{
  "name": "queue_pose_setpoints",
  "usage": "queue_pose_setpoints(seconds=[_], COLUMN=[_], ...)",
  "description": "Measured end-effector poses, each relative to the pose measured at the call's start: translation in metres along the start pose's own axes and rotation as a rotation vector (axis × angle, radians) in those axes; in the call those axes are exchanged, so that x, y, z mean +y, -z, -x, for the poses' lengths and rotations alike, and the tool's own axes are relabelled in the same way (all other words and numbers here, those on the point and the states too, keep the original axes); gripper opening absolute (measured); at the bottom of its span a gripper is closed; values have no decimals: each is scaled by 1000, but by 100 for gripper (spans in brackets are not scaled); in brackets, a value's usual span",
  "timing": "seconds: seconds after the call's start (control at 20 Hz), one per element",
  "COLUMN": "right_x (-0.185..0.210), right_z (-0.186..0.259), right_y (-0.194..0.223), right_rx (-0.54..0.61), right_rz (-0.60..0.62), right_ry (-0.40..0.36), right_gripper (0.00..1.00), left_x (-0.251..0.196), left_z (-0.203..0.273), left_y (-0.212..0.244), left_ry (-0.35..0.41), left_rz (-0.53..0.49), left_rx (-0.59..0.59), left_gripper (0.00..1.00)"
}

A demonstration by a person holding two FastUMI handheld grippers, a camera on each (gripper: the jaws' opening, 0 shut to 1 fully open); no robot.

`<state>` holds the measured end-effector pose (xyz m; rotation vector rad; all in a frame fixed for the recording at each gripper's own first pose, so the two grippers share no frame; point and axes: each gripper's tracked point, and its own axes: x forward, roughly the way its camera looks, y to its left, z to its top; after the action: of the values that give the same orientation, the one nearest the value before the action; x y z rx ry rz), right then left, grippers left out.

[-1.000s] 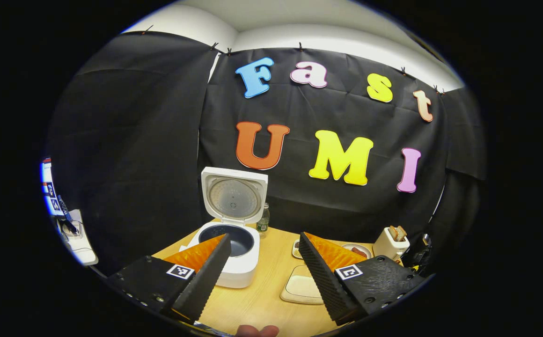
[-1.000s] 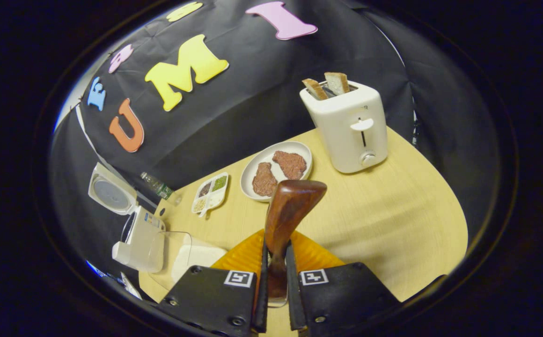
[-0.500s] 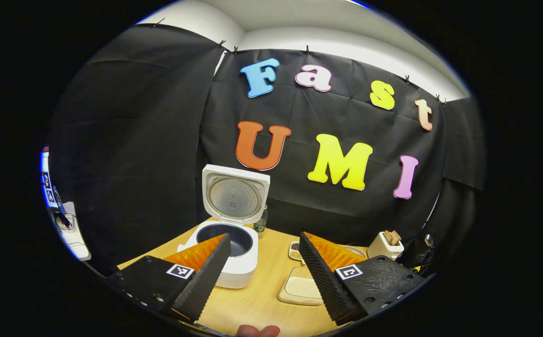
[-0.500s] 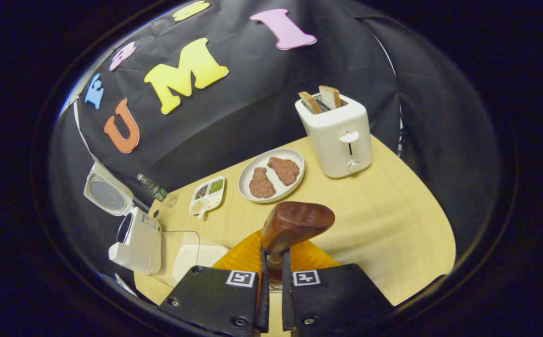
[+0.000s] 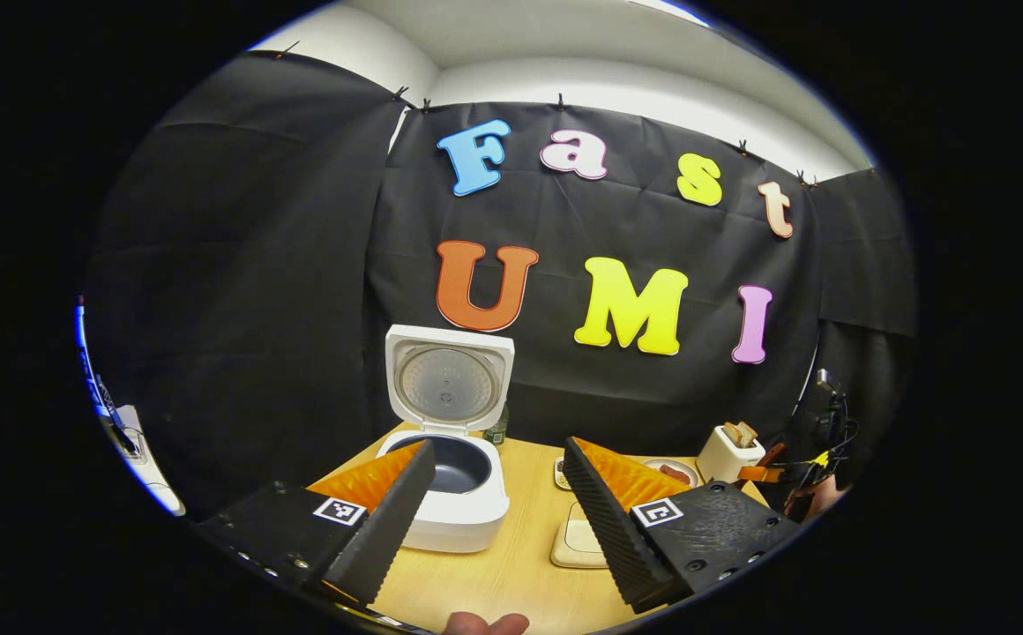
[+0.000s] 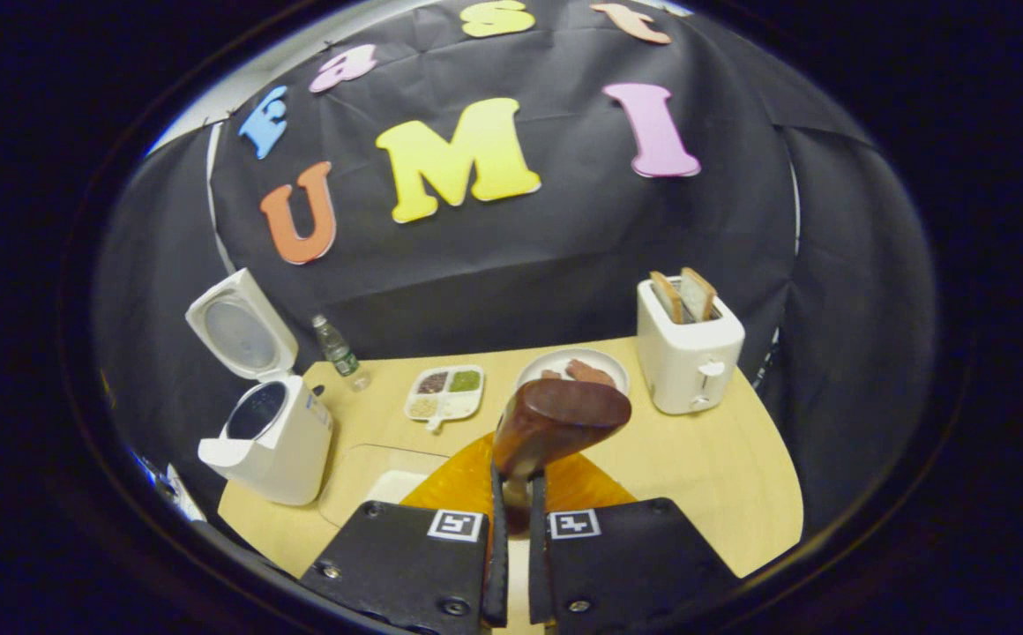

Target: Close the left gripper, press the button to open the rice cooker; take a wooden spoon from the chopstick holder with the right hand, scoop a spoonful of rice and pour it into the rice cooker, then put the wooden spoon back into the chopstick holder.

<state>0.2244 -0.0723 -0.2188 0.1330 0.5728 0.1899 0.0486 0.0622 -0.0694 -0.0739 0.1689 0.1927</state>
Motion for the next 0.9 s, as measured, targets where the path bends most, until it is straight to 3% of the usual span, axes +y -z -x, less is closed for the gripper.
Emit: queue_pose_setpoints(seconds=[0.15,0.3,0.55,0.9], right_x=[50,75,74,80], right_z=[-13,-39,-79,-102], right_y=[1,23,71,107], right_rx=[9,44,108,92], right_rz=[53,128,281,539], right_ry=[-46,-37,58,164], right_gripper=[14,14,14,14], left_x=[14,28,54,81], left_z=[5,13,23,27], left_y=[2,9,15,26], left_ry=[-18,-33,-75,-128], left_rz=[7,-7,11,56], left_rx=[-5,9,38,78], left_gripper=[94,94,94,94])
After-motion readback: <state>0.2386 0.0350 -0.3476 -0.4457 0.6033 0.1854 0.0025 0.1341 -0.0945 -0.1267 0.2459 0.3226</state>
